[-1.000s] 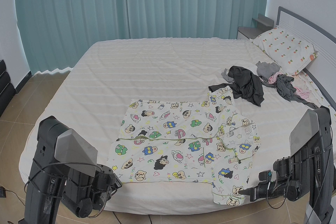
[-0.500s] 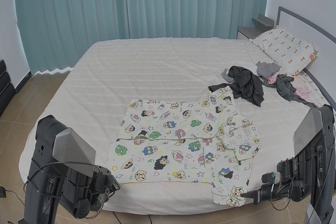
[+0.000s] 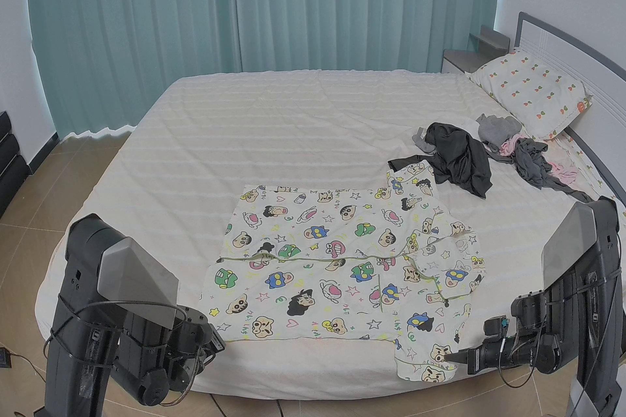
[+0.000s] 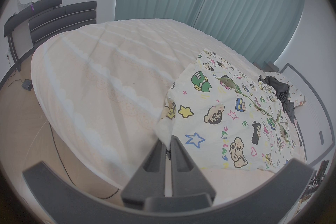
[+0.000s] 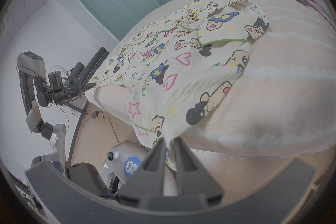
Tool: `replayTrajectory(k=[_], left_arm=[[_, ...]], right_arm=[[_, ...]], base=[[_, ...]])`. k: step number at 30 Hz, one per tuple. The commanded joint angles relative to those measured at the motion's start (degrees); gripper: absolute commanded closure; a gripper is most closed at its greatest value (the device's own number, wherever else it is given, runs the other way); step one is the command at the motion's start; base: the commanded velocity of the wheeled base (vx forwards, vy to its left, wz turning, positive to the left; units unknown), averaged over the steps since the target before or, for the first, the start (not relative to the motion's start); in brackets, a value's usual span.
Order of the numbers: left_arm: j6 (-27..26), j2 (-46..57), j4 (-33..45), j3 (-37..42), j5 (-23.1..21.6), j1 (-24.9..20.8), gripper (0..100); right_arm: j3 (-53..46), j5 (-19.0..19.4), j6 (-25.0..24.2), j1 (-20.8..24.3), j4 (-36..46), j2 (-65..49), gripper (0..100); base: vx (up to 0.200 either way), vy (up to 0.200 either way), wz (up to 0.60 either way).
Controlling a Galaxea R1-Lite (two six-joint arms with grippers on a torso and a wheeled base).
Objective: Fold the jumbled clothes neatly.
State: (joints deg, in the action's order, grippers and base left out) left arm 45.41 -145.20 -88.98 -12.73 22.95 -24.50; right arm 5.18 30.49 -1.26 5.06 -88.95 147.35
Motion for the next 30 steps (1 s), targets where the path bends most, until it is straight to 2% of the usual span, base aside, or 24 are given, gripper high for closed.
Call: replayTrajectory(k=[1, 23, 24, 30], left_arm=[[0.03, -0.08, -1.02, -0.37, -0.28, -0.02, 100], [0.03, -0.17, -1.02, -0.9, -1.25, 0.25, 100], [0.03, -0.17, -1.02, -0.9, -1.25, 0.16, 100], [0.12, 0.01, -1.02, -0.81, -1.25, 0.42, 100]], right_arm=[[0.8, 0.01, -0.06, 0.3, -0.78, 0.31, 0], [6.68, 2.21, -3.75, 4.61, -0.52, 0.31, 0], [6.6, 1.94, -3.84, 4.61, -0.52, 0.22, 100], [5.98, 1.5, -3.84, 4.17, -0.61, 0.22, 100]], base=[[0.0, 0.0, 0.0], [0.0, 0.0, 0.0], [0.0, 0.0, 0.0], [0.0, 0.0, 0.0]])
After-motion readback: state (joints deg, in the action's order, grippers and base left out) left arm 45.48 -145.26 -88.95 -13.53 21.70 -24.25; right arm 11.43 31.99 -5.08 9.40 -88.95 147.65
